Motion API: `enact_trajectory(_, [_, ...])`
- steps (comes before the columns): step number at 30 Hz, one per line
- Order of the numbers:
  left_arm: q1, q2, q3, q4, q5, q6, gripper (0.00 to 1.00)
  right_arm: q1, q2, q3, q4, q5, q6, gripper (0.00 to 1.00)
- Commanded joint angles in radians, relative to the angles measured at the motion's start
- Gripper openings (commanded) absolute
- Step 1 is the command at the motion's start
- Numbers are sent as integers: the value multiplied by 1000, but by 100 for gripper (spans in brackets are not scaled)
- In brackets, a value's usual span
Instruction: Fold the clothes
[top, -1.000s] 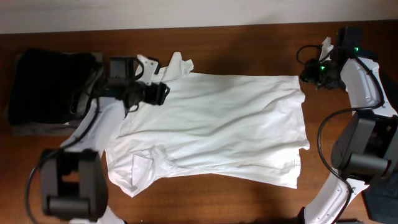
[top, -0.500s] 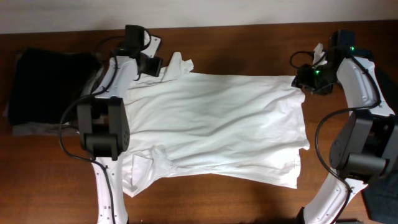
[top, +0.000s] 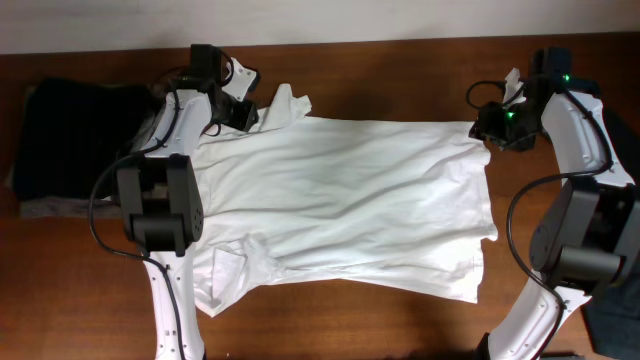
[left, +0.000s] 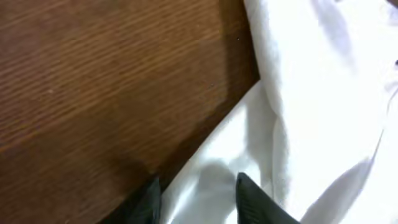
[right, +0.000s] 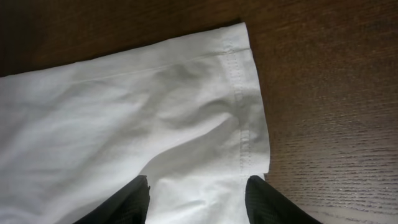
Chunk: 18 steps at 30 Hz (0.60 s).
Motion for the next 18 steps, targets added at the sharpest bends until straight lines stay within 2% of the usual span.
enact_trajectory(1, [-3, 61, -2, -9, -3, 24, 6, 5, -10, 9, 1, -13, -3, 54])
enact_trajectory(2, [-3, 60, 0, -2, -36, 1, 0, 5, -10, 9, 1, -13, -3, 54])
enact_trajectory(3, [3, 50, 30, -3, -82, -61, 0, 5, -10, 9, 3, -13, -3, 54])
enact_trajectory(6, [31, 7, 141, -13, -111, -143, 0, 9, -10, -13, 57, -8, -4, 54])
enact_trajectory(8, [46, -2, 230, -65, -184, -146, 0, 10, 8, -28, 92, 0, -3, 53])
enact_trajectory(12, [45, -2, 236, -101, -362, -155, 0, 10, 59, -28, 111, 3, -3, 52])
enact_trajectory(13, [46, -2, 236, -106, -429, -192, 0, 10, 79, -28, 116, 9, 0, 51])
enact_trajectory(18, [49, -2, 236, -108, -476, -225, 0, 9, 105, -28, 138, 111, 19, 47])
